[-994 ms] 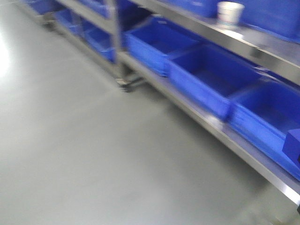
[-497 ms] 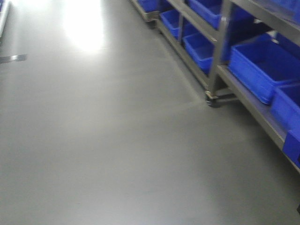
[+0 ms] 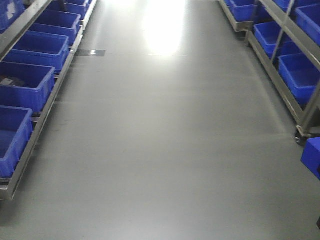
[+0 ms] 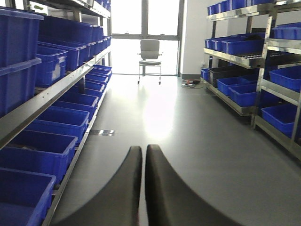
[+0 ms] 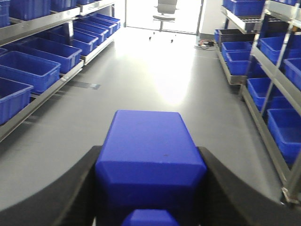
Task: Pour parts from conveyor to right shelf
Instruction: 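Turn and drive down the aisle between the blue bin shelves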
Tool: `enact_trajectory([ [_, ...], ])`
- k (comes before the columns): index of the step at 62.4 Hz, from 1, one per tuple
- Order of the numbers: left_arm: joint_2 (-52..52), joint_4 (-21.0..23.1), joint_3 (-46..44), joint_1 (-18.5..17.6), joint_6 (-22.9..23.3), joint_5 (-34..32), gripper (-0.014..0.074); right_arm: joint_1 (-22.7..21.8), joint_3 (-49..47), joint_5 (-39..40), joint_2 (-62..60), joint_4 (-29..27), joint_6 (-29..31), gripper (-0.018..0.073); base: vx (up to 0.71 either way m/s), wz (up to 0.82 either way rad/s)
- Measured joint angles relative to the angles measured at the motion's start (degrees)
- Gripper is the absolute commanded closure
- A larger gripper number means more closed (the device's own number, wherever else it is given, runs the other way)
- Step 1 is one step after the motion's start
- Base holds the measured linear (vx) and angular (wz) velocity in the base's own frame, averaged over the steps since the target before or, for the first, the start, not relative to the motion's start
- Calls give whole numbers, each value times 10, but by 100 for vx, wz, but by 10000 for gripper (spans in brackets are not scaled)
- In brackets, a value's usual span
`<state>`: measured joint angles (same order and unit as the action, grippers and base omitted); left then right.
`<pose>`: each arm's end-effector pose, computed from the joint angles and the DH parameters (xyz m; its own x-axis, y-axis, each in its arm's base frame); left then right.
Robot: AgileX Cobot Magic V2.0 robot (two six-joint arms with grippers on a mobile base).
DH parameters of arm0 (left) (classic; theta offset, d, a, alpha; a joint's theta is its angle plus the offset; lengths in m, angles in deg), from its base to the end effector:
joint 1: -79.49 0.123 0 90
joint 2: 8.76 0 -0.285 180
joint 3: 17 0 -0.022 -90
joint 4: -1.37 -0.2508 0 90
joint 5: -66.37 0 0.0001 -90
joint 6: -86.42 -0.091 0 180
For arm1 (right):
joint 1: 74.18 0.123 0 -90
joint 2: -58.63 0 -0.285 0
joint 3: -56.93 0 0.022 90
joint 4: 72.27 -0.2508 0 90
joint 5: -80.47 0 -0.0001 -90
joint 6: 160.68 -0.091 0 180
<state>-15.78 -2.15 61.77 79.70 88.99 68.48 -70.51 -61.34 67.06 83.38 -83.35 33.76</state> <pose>0.0566 0.0004 0.2014 0.0366 0.0167 -0.9992 -0.0065 0.9998 0.0164 0.0793 0.0092 0.2643 -0.1601 -0.0741 -0.9843 -0.1182 0.9914 -0.0554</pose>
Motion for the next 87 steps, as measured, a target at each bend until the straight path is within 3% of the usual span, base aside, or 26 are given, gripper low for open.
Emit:
enact_trajectory([
  [31,0,0,0,0,0,0,603,0,0,0,0,0,1,564,37,-3],
  [87,0,0,0,0,0,0,603,0,0,0,0,0,1,564,57,-4],
])
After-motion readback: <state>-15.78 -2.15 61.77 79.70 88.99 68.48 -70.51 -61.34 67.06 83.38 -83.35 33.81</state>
